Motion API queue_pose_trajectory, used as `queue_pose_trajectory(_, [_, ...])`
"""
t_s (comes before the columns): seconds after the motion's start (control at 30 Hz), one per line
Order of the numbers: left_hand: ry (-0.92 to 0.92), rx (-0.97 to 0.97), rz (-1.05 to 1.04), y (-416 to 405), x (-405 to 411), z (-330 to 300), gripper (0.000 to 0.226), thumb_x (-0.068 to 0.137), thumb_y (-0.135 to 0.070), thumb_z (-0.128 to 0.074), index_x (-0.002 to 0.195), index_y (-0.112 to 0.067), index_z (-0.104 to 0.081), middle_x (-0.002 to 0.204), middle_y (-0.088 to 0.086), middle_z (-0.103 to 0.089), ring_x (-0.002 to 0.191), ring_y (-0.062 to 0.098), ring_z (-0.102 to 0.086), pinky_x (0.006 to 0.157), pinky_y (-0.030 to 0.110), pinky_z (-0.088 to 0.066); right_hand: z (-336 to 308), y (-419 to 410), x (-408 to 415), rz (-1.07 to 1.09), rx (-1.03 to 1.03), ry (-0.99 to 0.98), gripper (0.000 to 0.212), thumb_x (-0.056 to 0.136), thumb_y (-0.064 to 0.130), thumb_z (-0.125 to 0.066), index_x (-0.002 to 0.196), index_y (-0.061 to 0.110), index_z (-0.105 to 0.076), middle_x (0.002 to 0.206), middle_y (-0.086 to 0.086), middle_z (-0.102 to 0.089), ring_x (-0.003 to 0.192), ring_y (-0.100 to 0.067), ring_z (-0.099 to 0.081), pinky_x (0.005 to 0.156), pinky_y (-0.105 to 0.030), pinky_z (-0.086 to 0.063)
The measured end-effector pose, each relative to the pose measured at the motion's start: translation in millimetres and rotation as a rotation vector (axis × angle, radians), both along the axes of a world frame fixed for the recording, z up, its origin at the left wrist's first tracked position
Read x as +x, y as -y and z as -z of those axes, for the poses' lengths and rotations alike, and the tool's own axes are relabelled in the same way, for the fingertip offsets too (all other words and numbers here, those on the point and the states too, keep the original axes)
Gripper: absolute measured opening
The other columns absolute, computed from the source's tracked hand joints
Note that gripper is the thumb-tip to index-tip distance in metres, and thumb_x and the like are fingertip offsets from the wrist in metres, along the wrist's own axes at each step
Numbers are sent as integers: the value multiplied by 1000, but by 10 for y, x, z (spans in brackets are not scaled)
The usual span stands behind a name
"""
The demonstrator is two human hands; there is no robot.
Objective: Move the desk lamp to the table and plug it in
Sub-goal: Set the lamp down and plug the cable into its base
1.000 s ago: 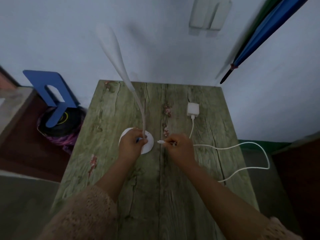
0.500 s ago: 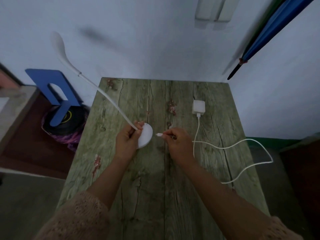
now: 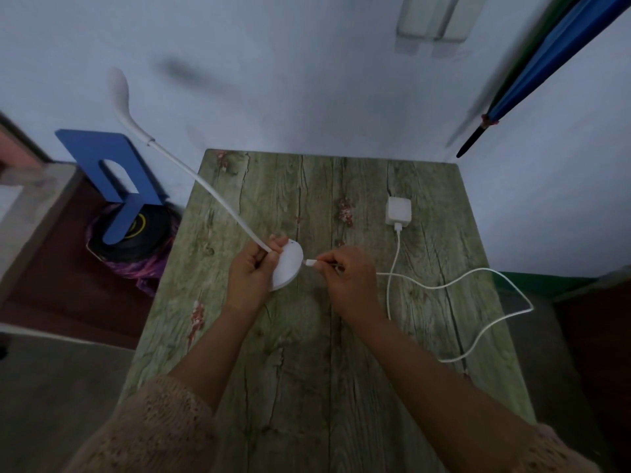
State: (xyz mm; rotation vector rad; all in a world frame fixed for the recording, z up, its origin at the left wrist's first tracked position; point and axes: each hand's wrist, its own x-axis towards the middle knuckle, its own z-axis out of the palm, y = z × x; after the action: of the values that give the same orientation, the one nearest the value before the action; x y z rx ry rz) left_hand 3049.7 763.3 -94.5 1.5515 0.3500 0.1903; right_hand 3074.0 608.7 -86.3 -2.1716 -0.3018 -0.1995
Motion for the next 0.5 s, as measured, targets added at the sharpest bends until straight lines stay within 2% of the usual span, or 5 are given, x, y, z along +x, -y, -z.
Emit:
queue_pose_trajectory(0.33, [7, -39, 12, -35, 4, 50, 21, 91, 6, -46, 104, 3, -63, 120, 11, -64, 122, 24, -56, 106, 36, -42, -60, -3, -1, -32, -40, 8, 13, 79, 17, -72, 71, 6, -71, 69, -9, -67, 71, -24, -55, 68, -38, -42])
queue_pose_trajectory(0.5, [17, -85, 14, -24, 2, 60, 22, 91, 6, -46, 95, -6, -64, 118, 9, -64, 122, 26, -56, 106, 38, -42, -42, 10, -24, -41, -89, 28, 15, 79, 19, -73, 70, 7, -70, 67, -8, -66, 69, -22, -54, 67, -33, -39])
